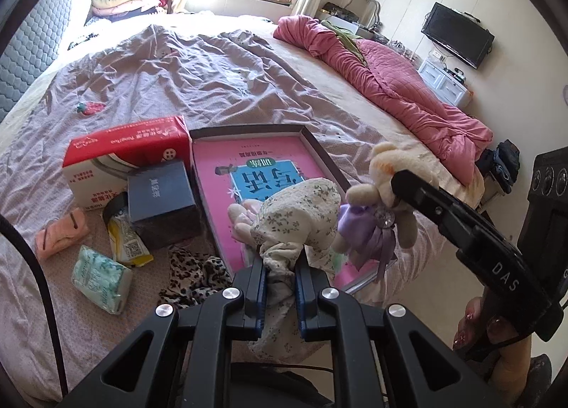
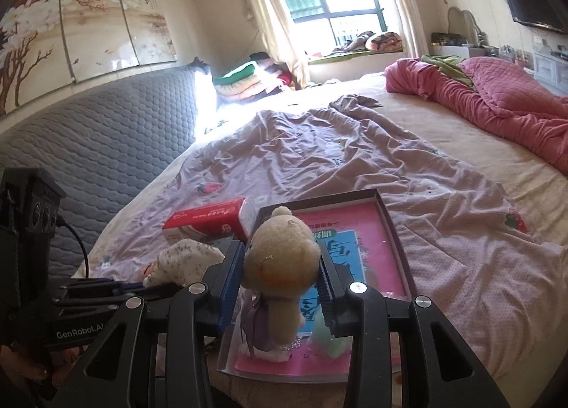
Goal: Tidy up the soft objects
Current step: 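Carry the scrunchie and the teddy bear over the pink book tray, then lower the scrunchie and teddy bear onto the tray and open both tools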
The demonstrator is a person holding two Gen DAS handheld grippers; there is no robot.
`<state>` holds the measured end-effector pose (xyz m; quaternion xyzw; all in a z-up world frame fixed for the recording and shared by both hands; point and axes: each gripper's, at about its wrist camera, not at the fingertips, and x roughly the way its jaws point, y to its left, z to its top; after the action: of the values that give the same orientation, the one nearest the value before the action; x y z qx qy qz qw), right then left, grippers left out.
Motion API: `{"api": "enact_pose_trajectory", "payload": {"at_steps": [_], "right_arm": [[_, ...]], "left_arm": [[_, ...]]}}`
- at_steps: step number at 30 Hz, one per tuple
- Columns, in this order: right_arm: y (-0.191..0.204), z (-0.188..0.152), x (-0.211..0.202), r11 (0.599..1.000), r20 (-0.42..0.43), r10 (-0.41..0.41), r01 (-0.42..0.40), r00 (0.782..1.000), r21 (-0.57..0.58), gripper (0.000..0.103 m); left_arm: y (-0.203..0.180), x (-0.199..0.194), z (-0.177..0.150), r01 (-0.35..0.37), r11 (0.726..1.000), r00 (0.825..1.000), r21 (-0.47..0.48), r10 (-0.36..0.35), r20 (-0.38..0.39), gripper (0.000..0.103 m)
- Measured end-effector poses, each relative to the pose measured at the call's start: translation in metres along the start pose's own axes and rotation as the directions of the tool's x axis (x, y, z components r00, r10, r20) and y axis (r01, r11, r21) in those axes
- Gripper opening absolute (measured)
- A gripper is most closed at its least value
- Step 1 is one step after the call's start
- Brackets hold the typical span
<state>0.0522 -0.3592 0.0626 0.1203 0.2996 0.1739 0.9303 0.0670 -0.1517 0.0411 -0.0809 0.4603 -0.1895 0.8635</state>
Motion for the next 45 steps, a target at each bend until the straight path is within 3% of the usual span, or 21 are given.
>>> {"api": "enact_pose_trajectory", "payload": {"at_steps": [12, 24, 45], "right_arm": [[-0.028, -0.013, 0.007, 0.997, -0.019, -0.070, 0.071, 0.997, 0.044, 0.040], [-0.060, -0.018, 0.006, 0.982, -0.033, -0.170, 0.172, 0.985, 0.077, 0.040], [-0.067, -0.041, 0.038, 0.984, -0.119, -0.164, 0.171, 0.979, 0.057, 0.040]], "left_arm": [[-0.001, 0.047, -0.018, 0.003, 1.000, 0.994, 0.014, -0.002, -0.109, 0.013], [-0.006, 0.073, -0.013, -0.001, 1.000, 0.991, 0.030, 0.005, -0.133, 0.013], [0.003, 0.096, 0.009, -0.017, 1.000, 0.992, 0.005, 0.017, -0.123, 0.013]]}}
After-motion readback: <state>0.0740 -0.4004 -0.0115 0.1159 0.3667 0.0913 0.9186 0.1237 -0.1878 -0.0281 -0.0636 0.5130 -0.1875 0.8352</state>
